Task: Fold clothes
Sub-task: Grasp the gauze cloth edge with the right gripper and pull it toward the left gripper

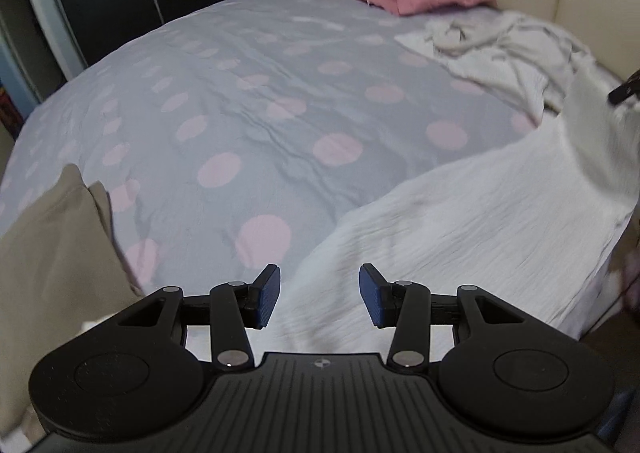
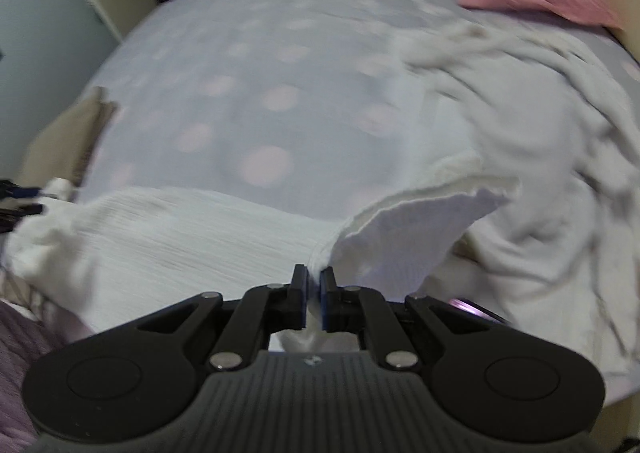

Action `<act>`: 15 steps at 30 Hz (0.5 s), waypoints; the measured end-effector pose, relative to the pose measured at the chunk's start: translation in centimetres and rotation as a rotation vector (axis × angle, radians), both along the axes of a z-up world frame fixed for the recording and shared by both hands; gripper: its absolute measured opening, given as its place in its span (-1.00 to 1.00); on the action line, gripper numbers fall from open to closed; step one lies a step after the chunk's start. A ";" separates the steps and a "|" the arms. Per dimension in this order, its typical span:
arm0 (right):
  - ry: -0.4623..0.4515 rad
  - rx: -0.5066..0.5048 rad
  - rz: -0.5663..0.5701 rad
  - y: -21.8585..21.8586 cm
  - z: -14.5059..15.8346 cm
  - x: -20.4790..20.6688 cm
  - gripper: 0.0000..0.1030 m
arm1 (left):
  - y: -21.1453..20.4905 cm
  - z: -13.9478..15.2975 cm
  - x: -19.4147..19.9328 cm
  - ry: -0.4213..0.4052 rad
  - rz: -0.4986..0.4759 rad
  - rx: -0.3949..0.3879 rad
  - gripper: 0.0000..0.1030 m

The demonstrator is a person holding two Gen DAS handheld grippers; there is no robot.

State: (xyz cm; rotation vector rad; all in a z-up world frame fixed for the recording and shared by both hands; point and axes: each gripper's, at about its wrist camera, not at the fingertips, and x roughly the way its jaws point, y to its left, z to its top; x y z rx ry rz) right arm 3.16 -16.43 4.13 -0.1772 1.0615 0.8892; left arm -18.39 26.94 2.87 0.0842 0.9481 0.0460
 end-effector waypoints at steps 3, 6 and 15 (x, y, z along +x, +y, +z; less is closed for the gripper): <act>-0.005 0.038 0.046 3.4 1.5 -1.4 -0.86 | -0.5 -0.2 -0.8 -0.024 0.010 -0.023 -0.19; 0.001 0.078 0.090 6.6 2.8 -2.6 -0.86 | -0.1 -0.5 -2.1 -0.024 0.034 -0.010 -0.19; 0.042 0.168 0.234 17.6 4.0 -6.8 -0.86 | 4.2 -0.1 -6.0 -0.055 0.201 -0.048 -0.19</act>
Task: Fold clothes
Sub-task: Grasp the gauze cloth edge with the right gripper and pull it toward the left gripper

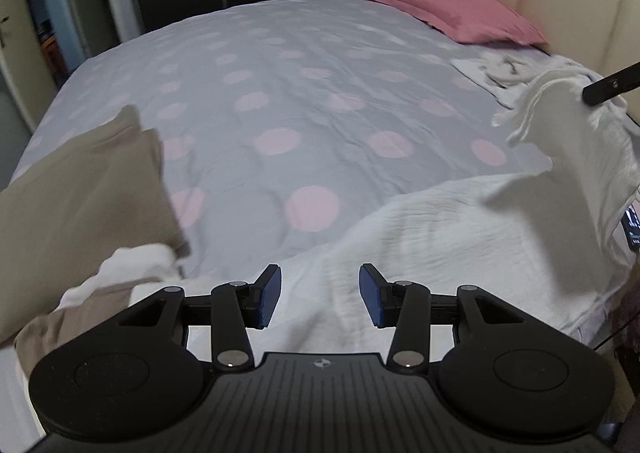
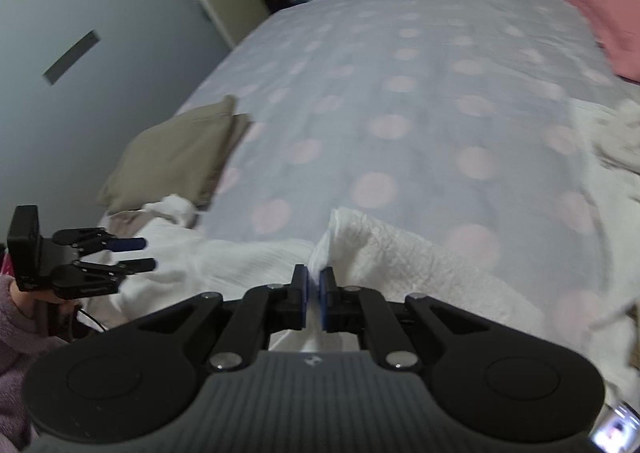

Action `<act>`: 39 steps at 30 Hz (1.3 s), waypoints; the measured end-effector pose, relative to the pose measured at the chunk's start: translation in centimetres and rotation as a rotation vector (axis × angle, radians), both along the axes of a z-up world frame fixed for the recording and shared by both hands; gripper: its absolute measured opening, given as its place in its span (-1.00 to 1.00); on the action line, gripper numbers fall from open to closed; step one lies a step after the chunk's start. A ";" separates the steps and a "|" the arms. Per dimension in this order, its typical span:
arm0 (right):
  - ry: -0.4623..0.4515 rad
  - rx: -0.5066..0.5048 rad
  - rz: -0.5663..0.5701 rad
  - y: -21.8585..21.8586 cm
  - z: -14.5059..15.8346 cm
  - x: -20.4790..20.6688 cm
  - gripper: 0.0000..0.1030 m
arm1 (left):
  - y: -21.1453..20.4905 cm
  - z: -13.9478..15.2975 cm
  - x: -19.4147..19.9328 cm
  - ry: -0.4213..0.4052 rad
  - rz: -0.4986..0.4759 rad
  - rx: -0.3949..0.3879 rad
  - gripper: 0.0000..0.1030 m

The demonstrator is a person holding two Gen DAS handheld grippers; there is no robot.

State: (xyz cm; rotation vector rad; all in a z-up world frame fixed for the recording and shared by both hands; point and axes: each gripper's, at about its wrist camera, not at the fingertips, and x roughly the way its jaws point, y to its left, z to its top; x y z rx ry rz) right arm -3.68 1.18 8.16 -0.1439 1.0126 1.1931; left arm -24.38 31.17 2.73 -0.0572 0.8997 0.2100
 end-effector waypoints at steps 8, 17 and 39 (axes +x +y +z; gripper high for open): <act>0.072 0.029 0.101 9.9 -1.3 -4.4 -0.86 | 2.4 0.4 -2.3 -0.023 0.070 -0.010 -0.19; 0.135 0.077 0.232 19.5 -1.4 -10.1 -0.86 | 7.1 -1.3 -6.2 0.040 0.245 -0.025 -0.30; 0.223 -0.021 0.325 32.2 -9.4 -19.1 -0.69 | 9.4 0.3 -12.6 -0.131 0.357 -0.165 -0.29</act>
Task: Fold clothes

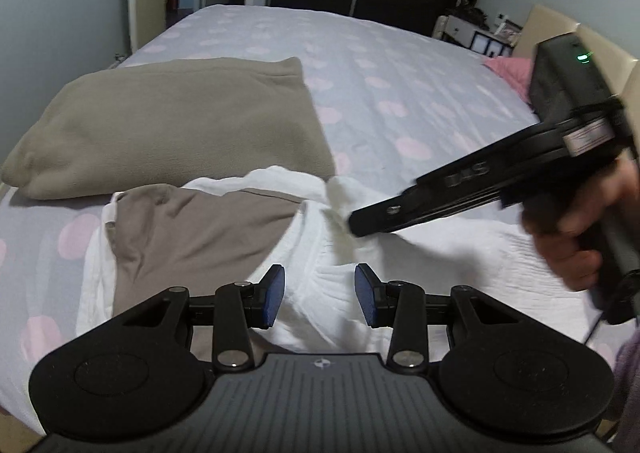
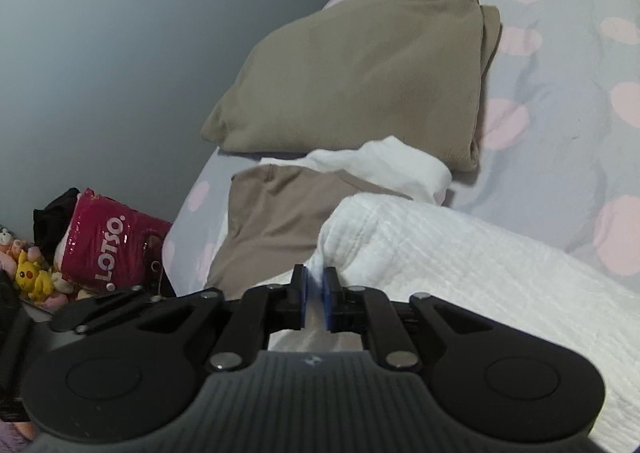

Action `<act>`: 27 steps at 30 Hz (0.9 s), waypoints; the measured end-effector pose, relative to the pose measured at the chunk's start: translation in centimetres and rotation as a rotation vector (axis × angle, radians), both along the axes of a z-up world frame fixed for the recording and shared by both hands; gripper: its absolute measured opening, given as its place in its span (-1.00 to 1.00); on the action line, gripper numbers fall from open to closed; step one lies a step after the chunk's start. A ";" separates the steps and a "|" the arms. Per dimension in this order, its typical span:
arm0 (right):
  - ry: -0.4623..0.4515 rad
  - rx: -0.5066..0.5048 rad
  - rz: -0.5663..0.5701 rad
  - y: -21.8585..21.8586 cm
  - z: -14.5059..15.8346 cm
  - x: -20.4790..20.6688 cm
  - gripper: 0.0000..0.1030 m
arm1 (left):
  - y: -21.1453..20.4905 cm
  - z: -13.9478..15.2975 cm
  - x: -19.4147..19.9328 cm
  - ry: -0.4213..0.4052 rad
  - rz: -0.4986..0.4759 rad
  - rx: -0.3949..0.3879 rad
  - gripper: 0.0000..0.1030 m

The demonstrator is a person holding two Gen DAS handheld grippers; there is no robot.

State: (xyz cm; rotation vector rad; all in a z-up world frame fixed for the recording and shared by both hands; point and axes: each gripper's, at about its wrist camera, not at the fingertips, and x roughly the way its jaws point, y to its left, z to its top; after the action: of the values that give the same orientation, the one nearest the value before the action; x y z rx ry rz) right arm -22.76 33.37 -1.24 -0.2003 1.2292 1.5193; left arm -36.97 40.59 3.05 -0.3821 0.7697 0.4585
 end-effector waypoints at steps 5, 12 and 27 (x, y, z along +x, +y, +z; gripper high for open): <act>-0.004 0.032 -0.018 -0.7 0.6 0.1 -0.32 | -1.1 0.1 0.7 -0.012 -0.051 0.005 -0.16; -0.132 0.083 -0.029 -4.1 1.8 1.1 -0.29 | -2.0 0.5 1.3 -0.054 -0.084 -0.013 0.00; -0.212 0.098 -0.164 -17.2 -0.9 3.8 -0.18 | -2.7 -1.4 3.2 0.056 -0.029 -0.066 0.05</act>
State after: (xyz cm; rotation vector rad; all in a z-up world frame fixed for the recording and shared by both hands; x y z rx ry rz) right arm -18.95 16.18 -2.17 -0.1859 0.9774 1.3744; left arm -33.80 37.88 1.70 -0.4202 0.8452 0.4193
